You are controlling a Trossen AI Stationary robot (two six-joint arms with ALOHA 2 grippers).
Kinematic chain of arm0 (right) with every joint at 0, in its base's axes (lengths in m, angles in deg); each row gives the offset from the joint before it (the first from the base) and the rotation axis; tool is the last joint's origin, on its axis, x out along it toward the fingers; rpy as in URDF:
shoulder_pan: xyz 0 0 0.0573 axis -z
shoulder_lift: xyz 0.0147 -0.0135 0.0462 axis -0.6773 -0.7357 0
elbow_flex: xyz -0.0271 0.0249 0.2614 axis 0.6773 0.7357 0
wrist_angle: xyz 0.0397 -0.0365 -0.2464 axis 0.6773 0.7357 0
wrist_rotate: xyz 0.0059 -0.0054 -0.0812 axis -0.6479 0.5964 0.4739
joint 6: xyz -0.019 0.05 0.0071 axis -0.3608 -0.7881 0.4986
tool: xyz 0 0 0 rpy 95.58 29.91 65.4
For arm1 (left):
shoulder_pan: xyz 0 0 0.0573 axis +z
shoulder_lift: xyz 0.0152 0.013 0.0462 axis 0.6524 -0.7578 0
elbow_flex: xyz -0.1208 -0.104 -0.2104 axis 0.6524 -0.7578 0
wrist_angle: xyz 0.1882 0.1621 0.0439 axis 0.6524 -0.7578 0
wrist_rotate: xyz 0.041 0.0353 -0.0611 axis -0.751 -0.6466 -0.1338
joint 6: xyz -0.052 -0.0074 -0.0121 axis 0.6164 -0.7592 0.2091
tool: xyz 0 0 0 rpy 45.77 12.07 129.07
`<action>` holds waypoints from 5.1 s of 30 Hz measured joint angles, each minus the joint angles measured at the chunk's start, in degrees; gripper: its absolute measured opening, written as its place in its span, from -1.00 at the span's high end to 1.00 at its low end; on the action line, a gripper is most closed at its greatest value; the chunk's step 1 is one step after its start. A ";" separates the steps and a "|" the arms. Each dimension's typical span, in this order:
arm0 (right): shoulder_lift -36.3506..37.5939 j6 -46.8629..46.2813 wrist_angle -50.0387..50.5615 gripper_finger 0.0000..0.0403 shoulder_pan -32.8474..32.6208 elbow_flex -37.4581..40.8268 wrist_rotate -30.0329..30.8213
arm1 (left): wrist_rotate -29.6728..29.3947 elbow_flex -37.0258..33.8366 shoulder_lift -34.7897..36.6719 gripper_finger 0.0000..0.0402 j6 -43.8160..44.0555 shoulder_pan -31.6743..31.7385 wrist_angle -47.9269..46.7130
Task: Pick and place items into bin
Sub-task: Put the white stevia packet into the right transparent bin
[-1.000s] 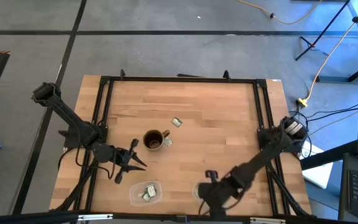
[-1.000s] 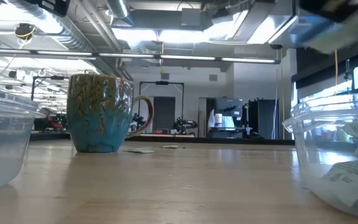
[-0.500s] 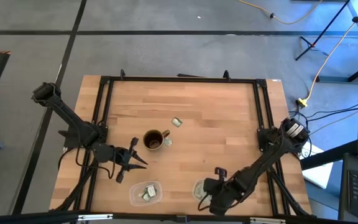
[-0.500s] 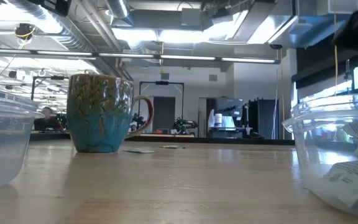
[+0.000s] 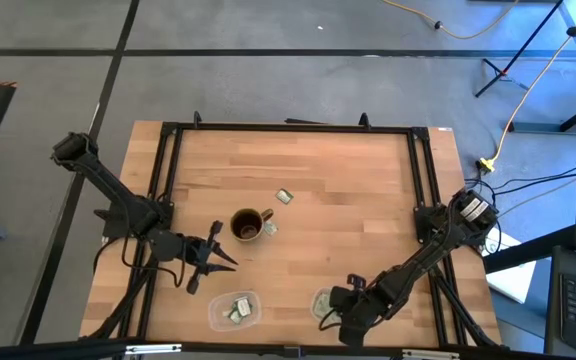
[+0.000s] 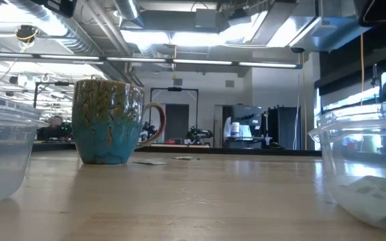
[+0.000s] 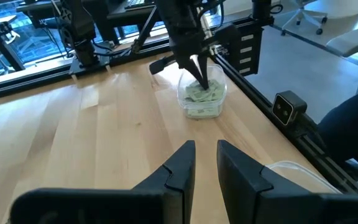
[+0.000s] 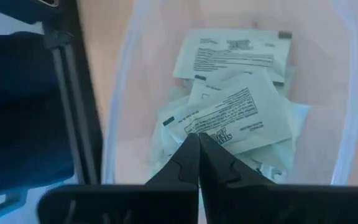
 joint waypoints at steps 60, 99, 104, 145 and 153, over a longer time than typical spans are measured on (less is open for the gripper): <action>-7.81 50.74 -30.68 0.49 34.71 -0.41 3.54 | -0.26 0.00 0.00 0.70 1.38 0.02 -0.74; -12.60 47.89 -30.91 0.99 37.76 -0.36 2.50 | -0.31 0.00 0.00 0.70 1.52 0.02 -2.14; -7.73 47.51 -25.31 0.99 35.79 -0.24 1.15 | -0.31 0.00 0.00 0.70 1.52 0.02 -2.14; 6.80 0.99 7.53 0.98 -2.19 0.01 9.57 | -1.49 0.00 0.00 0.70 -0.63 0.04 -1.68; 3.98 0.60 4.95 0.98 -2.29 -0.02 9.53 | -1.45 0.00 0.00 0.70 -0.61 0.04 -1.70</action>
